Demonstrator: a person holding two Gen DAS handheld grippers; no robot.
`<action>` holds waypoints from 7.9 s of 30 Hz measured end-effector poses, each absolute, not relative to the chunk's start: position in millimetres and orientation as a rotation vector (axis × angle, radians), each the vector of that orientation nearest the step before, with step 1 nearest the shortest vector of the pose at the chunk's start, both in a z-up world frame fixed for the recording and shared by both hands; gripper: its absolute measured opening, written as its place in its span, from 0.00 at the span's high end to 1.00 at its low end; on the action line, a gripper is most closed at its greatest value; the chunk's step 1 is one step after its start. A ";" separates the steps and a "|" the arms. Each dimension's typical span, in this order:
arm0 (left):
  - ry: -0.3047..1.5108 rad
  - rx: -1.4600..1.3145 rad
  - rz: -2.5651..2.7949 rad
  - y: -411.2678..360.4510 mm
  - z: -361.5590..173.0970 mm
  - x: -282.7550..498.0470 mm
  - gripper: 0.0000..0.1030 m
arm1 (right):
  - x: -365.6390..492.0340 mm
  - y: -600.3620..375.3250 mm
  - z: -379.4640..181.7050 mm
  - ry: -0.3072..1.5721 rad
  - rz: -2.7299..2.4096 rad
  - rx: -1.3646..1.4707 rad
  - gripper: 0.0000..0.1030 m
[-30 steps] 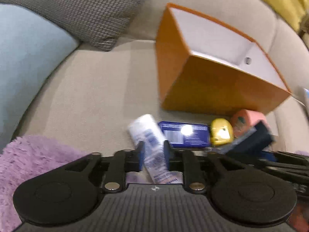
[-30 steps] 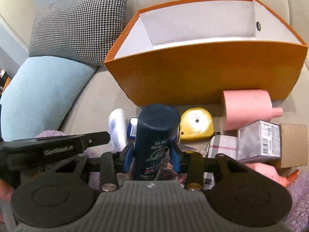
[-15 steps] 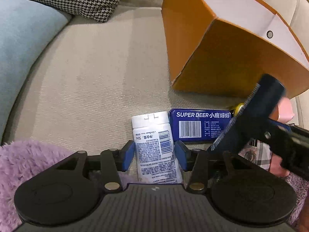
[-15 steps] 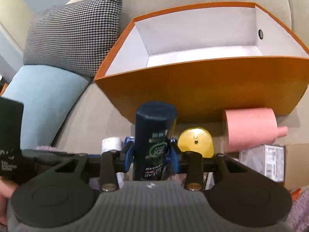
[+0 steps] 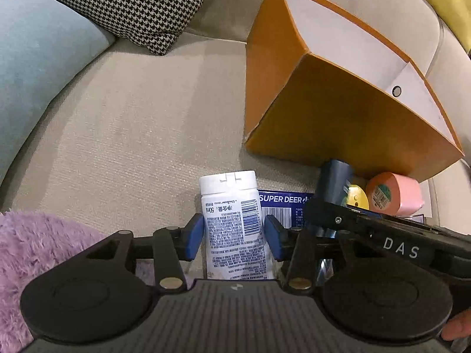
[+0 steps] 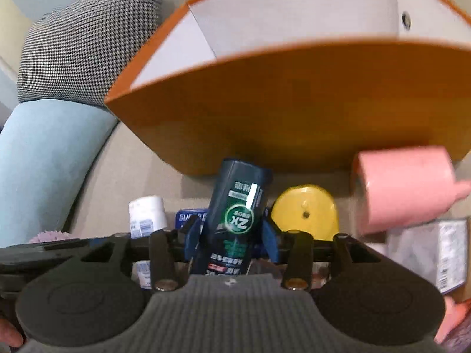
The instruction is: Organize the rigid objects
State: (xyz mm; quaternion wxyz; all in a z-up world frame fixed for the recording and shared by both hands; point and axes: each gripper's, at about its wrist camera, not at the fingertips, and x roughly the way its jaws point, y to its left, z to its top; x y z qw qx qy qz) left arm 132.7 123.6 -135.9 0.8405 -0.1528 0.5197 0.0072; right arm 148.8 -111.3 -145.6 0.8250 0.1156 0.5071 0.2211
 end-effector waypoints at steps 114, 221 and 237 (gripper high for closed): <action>0.936 0.187 -0.481 -17.4 -79.8 295.5 0.78 | 283.2 -231.2 -55.2 0.875 0.281 -0.156 0.48; 1.159 0.121 -0.479 -54.9 -131.8 377.8 0.91 | 278.5 -230.2 -79.1 0.835 0.269 -0.256 0.62; 0.975 0.001 -0.533 -30.7 -44.6 290.4 0.90 | 210.2 -249.3 -53.5 0.777 0.251 -0.098 0.57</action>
